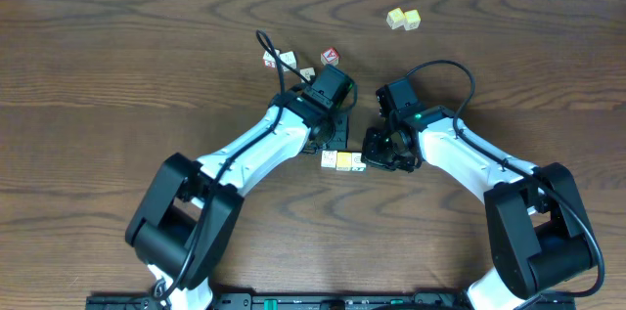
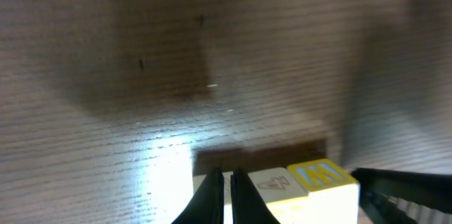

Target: Lift 3 blocks

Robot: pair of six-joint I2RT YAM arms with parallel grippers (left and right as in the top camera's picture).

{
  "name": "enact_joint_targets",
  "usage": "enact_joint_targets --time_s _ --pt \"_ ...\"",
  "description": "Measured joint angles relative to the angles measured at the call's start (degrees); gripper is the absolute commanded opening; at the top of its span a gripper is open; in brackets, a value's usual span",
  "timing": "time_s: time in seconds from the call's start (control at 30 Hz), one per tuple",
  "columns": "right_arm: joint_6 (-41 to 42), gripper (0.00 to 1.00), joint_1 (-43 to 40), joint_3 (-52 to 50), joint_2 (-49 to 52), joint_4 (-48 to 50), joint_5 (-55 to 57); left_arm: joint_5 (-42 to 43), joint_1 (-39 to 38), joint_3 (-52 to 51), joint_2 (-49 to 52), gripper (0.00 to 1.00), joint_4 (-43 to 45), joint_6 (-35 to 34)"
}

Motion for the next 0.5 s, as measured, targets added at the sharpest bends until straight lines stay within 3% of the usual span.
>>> enact_joint_targets --time_s 0.5 --pt "0.0 0.01 0.0 0.0 0.0 0.0 0.0 -0.2 -1.0 -0.2 0.8 0.07 -0.5 -1.1"
